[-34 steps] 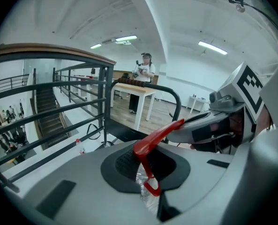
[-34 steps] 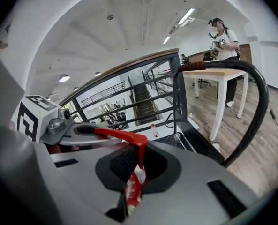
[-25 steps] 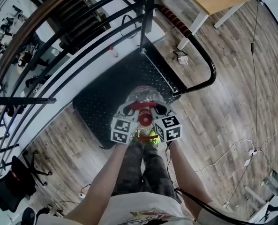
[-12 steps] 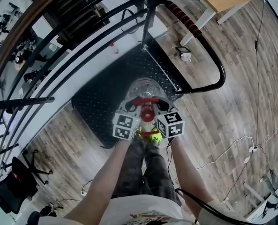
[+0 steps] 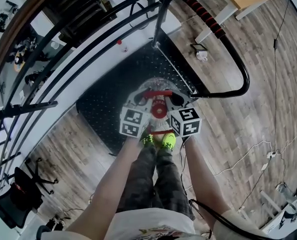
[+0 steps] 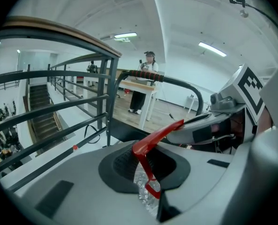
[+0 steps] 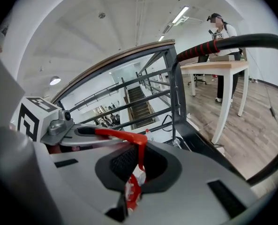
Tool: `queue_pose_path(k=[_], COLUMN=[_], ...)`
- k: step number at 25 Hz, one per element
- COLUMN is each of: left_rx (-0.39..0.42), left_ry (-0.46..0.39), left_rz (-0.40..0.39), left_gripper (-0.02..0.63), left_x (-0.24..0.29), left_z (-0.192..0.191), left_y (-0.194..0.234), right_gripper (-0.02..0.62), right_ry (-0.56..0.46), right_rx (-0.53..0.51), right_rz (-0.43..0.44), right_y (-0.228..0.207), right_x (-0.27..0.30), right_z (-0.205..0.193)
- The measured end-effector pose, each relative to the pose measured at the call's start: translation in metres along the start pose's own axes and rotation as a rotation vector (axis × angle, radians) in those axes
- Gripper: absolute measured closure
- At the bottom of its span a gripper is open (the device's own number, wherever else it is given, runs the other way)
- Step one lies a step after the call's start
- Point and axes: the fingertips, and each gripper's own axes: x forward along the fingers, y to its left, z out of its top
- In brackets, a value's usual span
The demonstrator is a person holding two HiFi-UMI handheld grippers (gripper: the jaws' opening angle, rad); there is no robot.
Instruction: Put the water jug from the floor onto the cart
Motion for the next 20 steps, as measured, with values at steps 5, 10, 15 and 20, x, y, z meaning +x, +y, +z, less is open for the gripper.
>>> queue_pose_path(k=[5, 10, 15, 20], left_rx=[-0.003, 0.004, -0.025, -0.04], left_ry=[-0.02, -0.027, -0.044, -0.045], left_rz=[-0.031, -0.055, -0.036, -0.027], left_gripper=[0.572, 0.572, 0.572, 0.571], left_x=[0.014, 0.029, 0.039, 0.048], left_z=[0.006, 0.009, 0.01, 0.011], left_y=[0.013, 0.023, 0.03, 0.039], right_gripper=[0.574, 0.574, 0.574, 0.574], right_ry=[-0.014, -0.029, -0.042, -0.044], right_rx=[0.002, -0.001, -0.004, -0.013], right_rz=[-0.001, -0.004, -0.01, -0.005], right_y=[-0.007, -0.018, -0.028, -0.035], right_x=[0.015, 0.032, 0.046, 0.06], right_z=[0.008, 0.015, 0.02, 0.025])
